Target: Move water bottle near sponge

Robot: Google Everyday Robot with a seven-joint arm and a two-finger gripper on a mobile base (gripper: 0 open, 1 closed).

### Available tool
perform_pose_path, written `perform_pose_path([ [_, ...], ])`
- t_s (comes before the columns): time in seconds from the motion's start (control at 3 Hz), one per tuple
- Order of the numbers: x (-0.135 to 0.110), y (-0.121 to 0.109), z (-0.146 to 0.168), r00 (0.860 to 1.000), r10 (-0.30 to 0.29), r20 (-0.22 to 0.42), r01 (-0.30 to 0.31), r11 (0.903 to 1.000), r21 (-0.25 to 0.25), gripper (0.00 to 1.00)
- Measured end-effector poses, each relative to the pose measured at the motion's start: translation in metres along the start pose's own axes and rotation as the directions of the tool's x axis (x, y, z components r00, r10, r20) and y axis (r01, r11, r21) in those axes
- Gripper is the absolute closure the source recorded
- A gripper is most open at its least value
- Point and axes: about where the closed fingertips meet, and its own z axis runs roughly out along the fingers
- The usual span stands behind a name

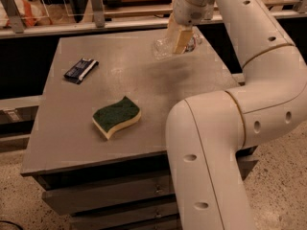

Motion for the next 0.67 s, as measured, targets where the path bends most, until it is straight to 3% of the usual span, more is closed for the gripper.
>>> perform_pose_path([
  [0.33, -0.0336, -0.0151, -0.0145, 0.997, 0.055, 0.053, -0.058, 0.997, 0.051, 1.0],
  [0.67, -0.0343, -0.0206, -0.0103, 0.997, 0.055, 0.057, -0.059, 0.9962, 0.065, 1.0],
])
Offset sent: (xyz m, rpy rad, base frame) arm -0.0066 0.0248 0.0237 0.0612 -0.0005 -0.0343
